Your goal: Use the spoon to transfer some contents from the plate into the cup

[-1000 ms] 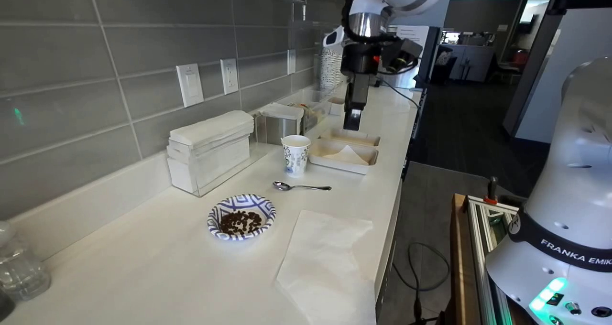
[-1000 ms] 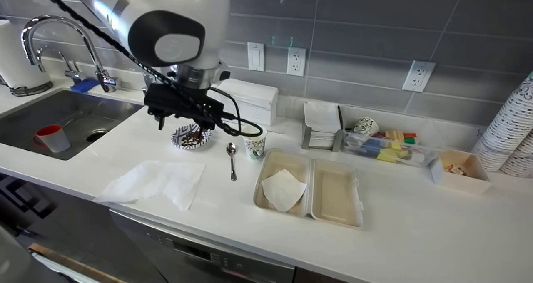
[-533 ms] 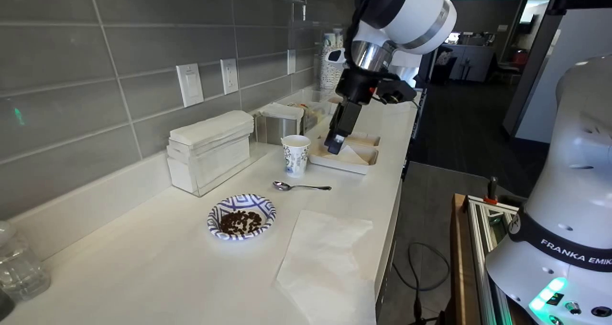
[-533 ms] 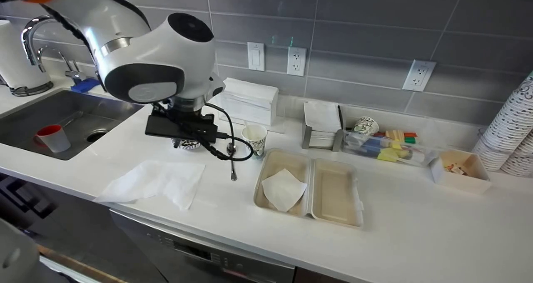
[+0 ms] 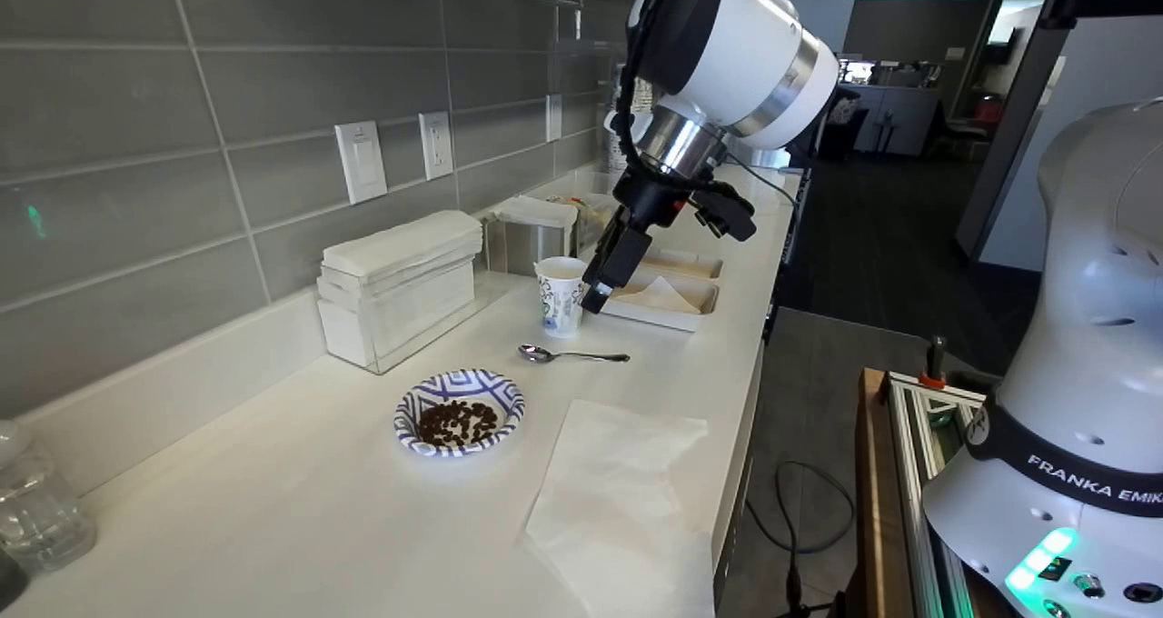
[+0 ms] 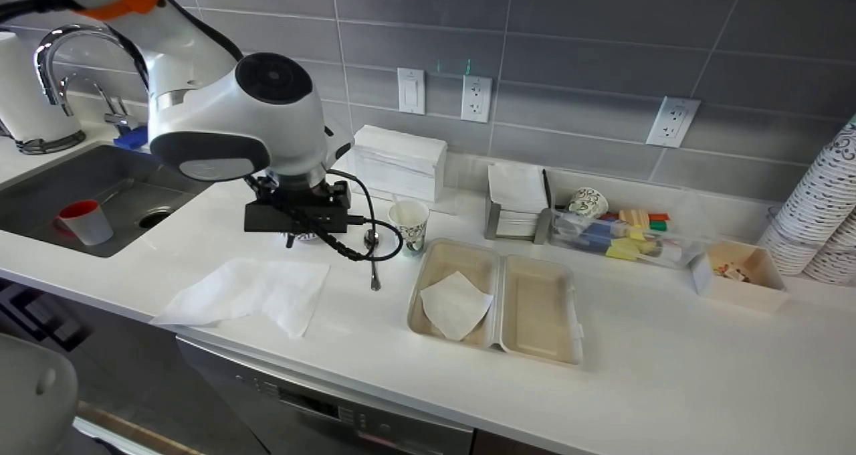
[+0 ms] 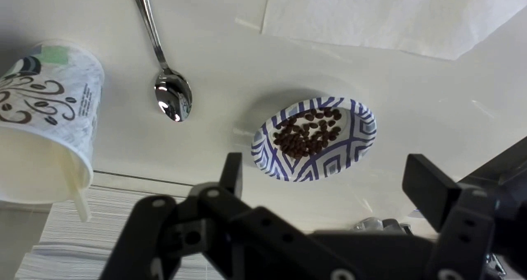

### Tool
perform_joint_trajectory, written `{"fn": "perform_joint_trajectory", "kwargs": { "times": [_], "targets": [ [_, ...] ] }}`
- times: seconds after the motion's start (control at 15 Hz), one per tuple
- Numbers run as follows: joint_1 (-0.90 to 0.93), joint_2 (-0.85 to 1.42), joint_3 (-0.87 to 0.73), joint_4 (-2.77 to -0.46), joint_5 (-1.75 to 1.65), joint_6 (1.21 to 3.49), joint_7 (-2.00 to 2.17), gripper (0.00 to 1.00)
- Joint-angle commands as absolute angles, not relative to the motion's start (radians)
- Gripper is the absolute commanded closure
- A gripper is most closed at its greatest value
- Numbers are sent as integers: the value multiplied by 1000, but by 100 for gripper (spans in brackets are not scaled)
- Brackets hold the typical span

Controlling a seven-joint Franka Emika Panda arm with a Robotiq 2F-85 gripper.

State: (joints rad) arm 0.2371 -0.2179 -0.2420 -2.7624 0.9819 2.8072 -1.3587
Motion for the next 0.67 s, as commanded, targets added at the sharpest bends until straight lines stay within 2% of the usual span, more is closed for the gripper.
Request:
{"fn": "perform_joint_trajectory", "kwargs": {
  "times": [0.0,0.6],
  "targets": [
    [288,-148,-261,-2757,1132,2867,-1513,0],
    [279,8,-277,-2665,1531,2926,-1856,0]
  ]
}}
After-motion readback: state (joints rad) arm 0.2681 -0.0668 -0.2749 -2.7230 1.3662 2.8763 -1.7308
